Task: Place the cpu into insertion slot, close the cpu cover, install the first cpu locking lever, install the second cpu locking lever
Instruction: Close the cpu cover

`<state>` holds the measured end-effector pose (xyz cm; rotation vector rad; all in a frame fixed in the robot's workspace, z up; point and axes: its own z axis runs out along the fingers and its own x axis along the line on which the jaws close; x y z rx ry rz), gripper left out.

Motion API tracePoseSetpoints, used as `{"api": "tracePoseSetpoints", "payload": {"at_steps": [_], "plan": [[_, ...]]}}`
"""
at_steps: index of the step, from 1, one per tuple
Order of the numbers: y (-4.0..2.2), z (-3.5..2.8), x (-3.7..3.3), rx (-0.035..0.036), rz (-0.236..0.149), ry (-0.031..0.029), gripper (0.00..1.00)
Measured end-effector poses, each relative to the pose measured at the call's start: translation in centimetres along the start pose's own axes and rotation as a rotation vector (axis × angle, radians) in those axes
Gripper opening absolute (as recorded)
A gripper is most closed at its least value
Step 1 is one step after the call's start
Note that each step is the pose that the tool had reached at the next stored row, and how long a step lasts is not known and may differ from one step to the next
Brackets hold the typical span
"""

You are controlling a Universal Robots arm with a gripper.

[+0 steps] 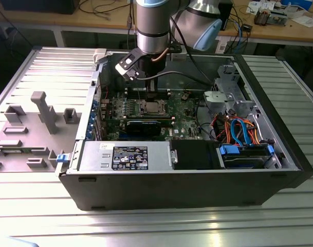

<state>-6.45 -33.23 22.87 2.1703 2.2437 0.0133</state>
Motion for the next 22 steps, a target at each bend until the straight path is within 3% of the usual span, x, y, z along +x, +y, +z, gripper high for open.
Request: {"api": "tracePoseSetpoints", "payload": {"at_steps": [4, 7, 8, 15, 19, 22], "plan": [[-0.1, 0.18, 0.01, -0.0002, 0.0, 0.0003, 0.11], [-0.42, 0.62, 0.02, -0.0001, 0.0, 0.0003, 0.11], [-0.65, 1.1, 0.03, -0.0001, 0.0, 0.0006, 0.11], [-1.56, 2.2, 0.08, -0.0001, 0.0, 0.0009, 0.11], [-1.57, 1.9, 0.08, 0.0, 0.0, 0.0009, 0.11], [-1.48, 1.8, 0.07, 0.0001, 0.0, -0.0031, 0.11]]}}
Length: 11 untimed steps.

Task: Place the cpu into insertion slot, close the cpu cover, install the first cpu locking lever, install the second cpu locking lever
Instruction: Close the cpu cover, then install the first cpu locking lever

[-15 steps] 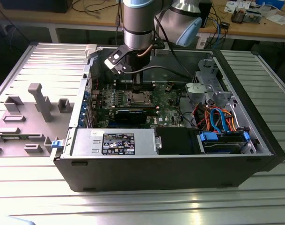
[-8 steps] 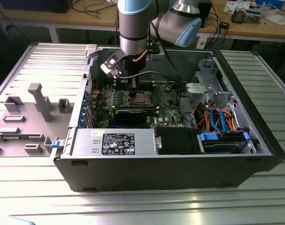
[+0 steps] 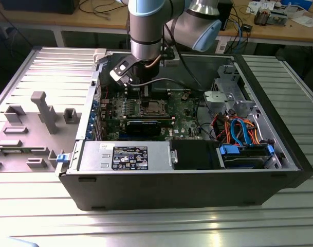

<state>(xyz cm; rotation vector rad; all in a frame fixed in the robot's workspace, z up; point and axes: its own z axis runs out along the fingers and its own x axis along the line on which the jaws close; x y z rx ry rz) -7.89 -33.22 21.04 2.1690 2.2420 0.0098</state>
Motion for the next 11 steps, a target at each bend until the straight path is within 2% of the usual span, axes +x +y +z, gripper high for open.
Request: {"api": "tracePoseSetpoints", "payload": {"at_steps": [2, 3, 4, 5, 11], "plan": [[0.71, 0.02, -0.02, 0.0006, 0.0, -0.0022, 0.11], [1.44, 0.04, -0.04, 0.0008, 0.0, -0.0026, 0.11], [1.9, 0.04, -0.04, 0.001, 0.0, -0.003, 0.11], [2.12, 0.05, -0.05, 0.0009, 0.0, -0.0035, 0.11], [2.13, 0.05, -0.05, 0.001, 0.0, -0.0039, 0.11]]}}
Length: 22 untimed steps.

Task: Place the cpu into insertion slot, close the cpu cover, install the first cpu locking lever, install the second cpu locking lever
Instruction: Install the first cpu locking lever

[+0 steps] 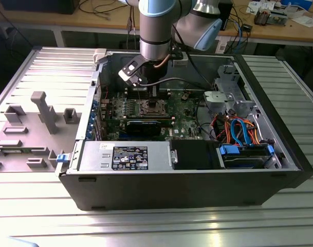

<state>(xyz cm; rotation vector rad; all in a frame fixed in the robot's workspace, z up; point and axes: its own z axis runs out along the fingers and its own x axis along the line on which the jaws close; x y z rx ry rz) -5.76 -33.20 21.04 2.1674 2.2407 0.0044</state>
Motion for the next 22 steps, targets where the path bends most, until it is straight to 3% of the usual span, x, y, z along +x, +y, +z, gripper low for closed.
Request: {"api": "tracePoseSetpoints", "payload": {"at_steps": [9, 18, 22], "plan": [[0.0, -0.06, 0.0, 0.0001, 0.0, -0.0003, 0.11], [0.02, -1.08, -0.01, 0.0, 0.0, 0.0, 0.11], [0.04, -1.85, -0.03, 0.0, 0.0, -0.0001, 0.11]]}}
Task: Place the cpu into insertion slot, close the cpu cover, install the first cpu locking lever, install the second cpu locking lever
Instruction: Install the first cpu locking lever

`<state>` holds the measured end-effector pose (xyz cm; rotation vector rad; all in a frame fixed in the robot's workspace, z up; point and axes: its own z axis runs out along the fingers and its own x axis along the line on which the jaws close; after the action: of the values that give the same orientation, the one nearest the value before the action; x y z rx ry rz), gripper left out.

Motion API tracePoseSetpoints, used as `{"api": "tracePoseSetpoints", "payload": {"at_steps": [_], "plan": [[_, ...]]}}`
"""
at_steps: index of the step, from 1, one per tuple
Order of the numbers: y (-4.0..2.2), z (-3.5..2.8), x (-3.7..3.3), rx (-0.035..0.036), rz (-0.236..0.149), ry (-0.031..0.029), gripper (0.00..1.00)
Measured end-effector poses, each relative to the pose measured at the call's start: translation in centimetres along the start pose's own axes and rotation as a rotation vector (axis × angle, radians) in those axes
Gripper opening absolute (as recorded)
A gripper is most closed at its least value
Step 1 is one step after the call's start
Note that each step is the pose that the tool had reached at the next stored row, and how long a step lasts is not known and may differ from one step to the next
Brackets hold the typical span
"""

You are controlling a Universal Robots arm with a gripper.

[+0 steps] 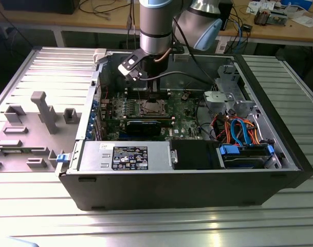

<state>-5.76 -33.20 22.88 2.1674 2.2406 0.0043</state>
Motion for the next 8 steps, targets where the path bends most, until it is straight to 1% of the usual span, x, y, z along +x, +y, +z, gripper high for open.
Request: {"api": "tracePoseSetpoints", "payload": {"at_steps": [8], "plan": [[0.03, -1.19, -0.02, 0.0, 0.0, -0.0003, 0.11]]}}
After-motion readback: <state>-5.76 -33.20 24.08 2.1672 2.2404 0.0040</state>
